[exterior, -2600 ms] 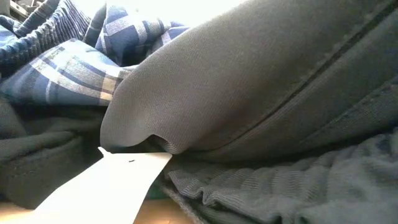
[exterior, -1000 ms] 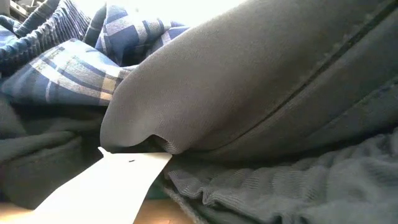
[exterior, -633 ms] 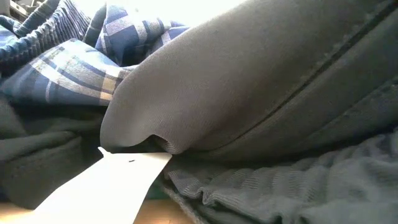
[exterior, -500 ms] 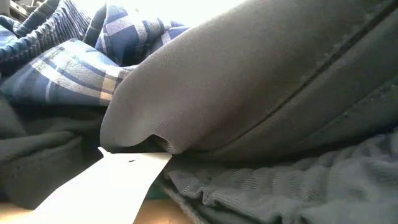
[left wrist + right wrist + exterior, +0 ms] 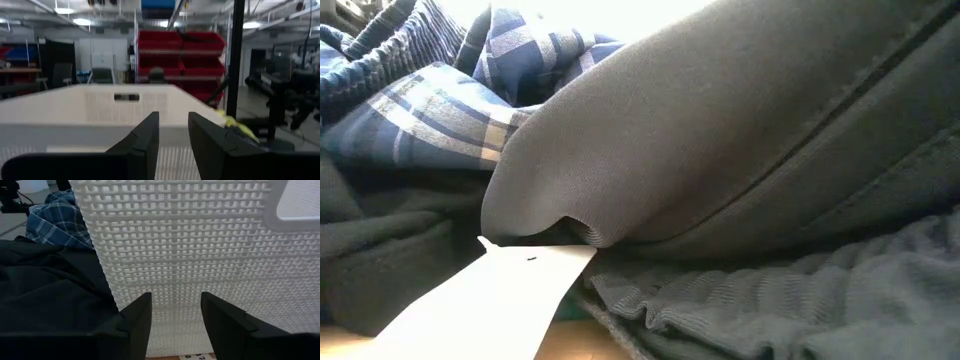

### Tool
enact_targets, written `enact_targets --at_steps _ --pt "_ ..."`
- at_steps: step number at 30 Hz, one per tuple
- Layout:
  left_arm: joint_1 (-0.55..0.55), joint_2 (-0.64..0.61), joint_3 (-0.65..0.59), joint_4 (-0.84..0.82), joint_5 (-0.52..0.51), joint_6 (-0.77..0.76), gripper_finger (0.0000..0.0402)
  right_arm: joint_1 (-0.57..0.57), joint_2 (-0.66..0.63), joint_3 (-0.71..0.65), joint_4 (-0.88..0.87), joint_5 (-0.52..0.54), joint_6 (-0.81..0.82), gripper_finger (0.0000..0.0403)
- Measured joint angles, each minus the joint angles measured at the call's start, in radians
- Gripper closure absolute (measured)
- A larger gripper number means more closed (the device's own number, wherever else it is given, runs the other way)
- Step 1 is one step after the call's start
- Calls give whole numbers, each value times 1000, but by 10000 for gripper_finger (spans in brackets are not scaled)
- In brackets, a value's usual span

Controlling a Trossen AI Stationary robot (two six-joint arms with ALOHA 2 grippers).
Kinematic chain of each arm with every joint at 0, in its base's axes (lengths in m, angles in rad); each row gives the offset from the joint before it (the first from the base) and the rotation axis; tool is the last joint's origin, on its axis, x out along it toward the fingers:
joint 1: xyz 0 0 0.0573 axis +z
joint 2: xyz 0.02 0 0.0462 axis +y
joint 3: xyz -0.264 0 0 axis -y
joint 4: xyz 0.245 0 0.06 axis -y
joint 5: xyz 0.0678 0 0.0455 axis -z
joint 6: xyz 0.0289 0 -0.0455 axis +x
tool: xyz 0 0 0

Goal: Sort clothes
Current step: Put the blue checkered long sleeve polo into the laundry bin

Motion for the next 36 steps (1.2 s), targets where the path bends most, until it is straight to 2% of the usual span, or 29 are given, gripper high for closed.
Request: enact_targets --at_steps 8,12,16,22,26,36 --pt "0 0 0 85 -5 0 291 0 0 0 0 0 0 231" --pt "0 0 0 79 -111 -2 291 0 0 0 0 0 0 231" --pt "1 1 28 -28 -174 1 291 0 0 0 0 0 0 231" --pt "1 21 180 -293 -172 -40 291 0 0 0 0 0 0 231" --pt "0 86 294 -383 -161 -56 291 0 0 0 0 0 0 231" --pt "-24 420 639 -735 -101 -163 291 0 0 0 0 0 0 231"
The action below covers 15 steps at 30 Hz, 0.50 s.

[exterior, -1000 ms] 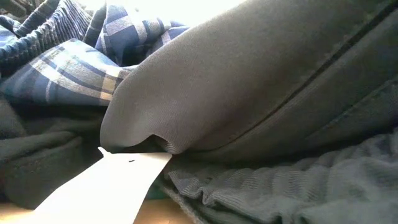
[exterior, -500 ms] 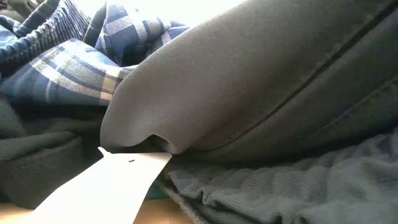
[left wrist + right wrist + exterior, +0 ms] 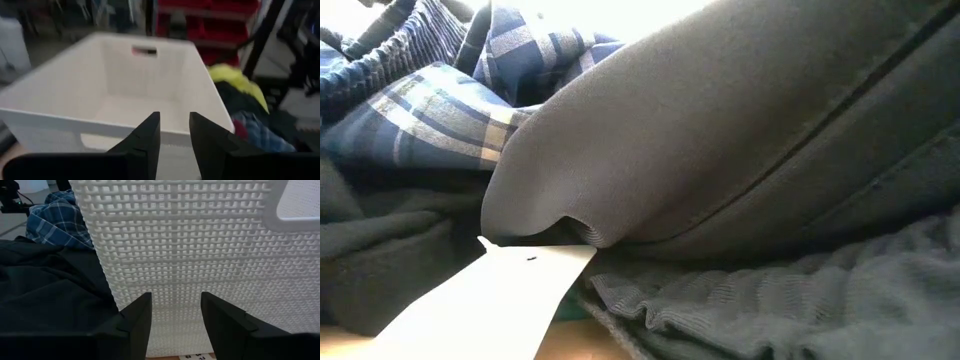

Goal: Sort clothes
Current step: Put the blue checkered long sleeve polo into the laundry bin

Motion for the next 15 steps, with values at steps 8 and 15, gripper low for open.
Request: enact_targets --at_steps 8,15 --pt "-104 198 241 -320 -1 -196 291 0 0 0 0 0 0 231" --pt "-224 303 296 -451 -43 -413 291 0 0 0 0 0 0 231"
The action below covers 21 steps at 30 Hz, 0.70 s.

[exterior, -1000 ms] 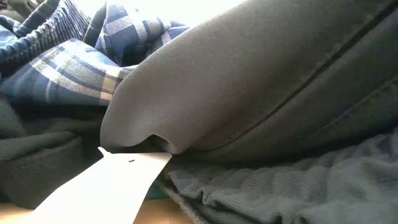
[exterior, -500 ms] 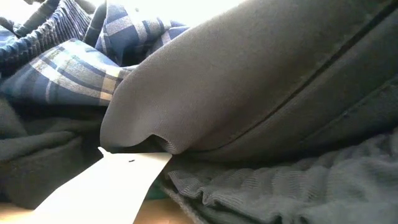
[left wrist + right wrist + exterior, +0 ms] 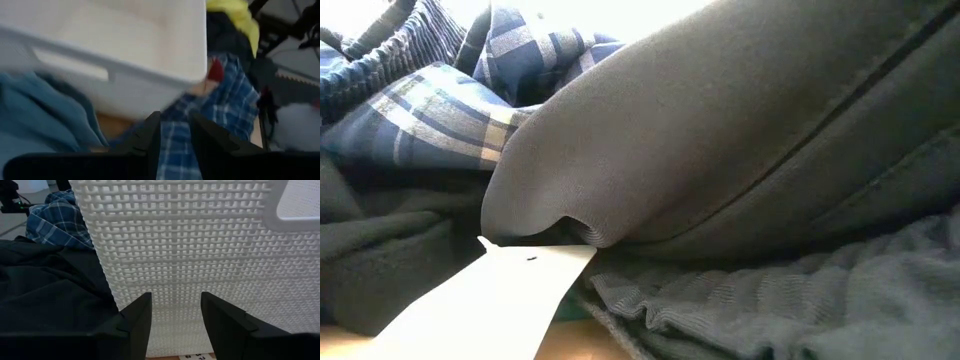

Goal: Sort clothes
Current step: Put the blue checkered long sleeve polo into the laundry bin

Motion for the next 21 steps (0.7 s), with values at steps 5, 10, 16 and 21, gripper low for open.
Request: enact_targets --at_steps 5,10,16,21 --pt "-138 45 0 -42 -5 -146 291 0 0 0 0 0 0 231" --pt "-288 90 0 -43 -62 -300 291 0 0 0 0 0 0 231" --pt "-369 200 0 -64 -143 -403 291 0 0 0 0 0 0 231" --pt "-368 293 0 -73 -99 -404 291 0 0 0 0 0 0 231"
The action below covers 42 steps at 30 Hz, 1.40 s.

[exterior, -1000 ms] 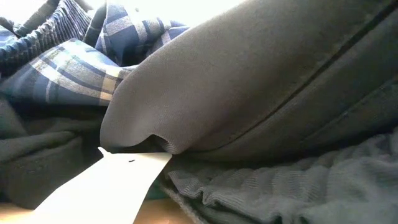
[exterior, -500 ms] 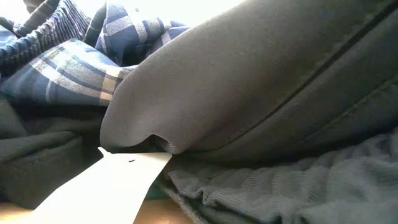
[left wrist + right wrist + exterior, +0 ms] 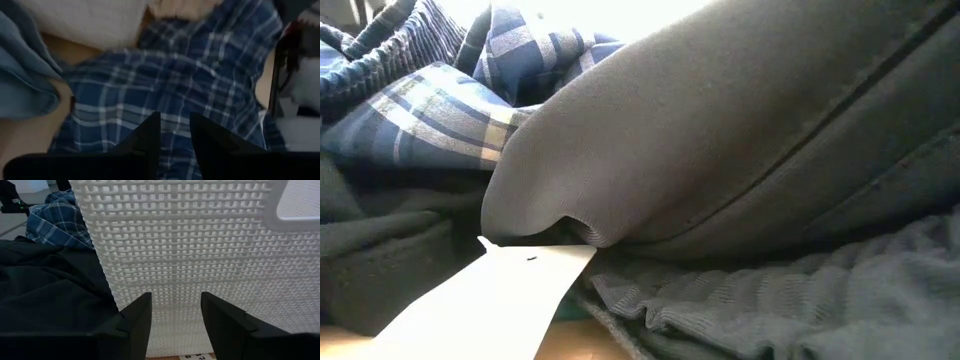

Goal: Sort clothes
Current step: Put the blue checkered long sleeve polo into the laundry bin

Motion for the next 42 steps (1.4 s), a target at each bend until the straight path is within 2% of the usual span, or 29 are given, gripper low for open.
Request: enact_targets --at_steps 7,15,24,29,42 --pt "0 90 0 3 16 30 291 0 0 0 0 0 0 231" --pt "34 110 0 2 10 -18 285 0 0 0 0 0 0 231" --pt "55 111 0 0 9 -14 223 0 0 0 0 0 0 231" --pt "55 117 0 19 101 -15 194 0 0 0 0 0 0 231" --pt "51 288 0 13 69 19 196 0 0 0 2 0 0 231"
